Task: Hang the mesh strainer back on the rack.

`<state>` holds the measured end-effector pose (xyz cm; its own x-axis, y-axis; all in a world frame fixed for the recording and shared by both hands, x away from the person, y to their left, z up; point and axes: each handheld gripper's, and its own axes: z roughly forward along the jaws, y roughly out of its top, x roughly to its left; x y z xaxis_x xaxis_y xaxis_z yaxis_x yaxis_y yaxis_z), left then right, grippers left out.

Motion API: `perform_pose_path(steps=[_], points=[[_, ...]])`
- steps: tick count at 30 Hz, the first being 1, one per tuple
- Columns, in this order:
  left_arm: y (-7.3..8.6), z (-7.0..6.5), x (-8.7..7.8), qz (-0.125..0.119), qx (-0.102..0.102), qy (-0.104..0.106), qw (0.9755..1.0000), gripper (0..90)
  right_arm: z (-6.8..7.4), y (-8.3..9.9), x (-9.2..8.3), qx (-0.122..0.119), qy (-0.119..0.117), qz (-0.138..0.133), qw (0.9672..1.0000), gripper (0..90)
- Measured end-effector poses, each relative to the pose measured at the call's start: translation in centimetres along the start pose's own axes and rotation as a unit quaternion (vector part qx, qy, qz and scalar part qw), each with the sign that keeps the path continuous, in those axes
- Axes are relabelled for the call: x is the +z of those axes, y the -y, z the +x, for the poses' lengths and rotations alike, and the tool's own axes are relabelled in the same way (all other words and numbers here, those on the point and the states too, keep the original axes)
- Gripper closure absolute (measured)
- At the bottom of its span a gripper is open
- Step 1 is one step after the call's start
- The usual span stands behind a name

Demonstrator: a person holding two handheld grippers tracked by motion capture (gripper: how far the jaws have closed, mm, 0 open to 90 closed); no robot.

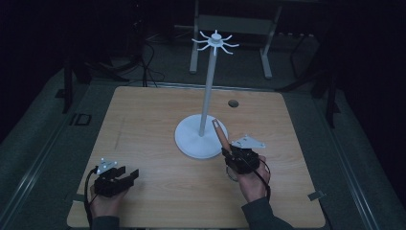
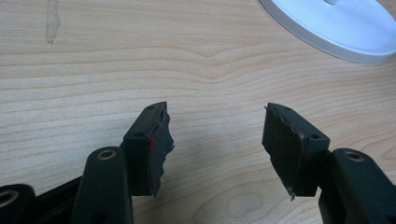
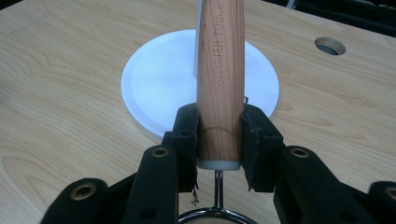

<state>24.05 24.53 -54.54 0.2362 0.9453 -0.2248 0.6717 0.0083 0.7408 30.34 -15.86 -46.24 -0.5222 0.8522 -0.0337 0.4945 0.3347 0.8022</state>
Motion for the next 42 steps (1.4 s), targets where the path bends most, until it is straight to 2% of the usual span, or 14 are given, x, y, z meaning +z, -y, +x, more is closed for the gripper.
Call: perform_pose_path(steps=[42], points=[[0.0,-0.1,0.1,0.002,0.003,0.000,1.0000,41.6,-0.1,-2.0,-1.7,0.005,0.025,-0.069,0.9973,69.1]])
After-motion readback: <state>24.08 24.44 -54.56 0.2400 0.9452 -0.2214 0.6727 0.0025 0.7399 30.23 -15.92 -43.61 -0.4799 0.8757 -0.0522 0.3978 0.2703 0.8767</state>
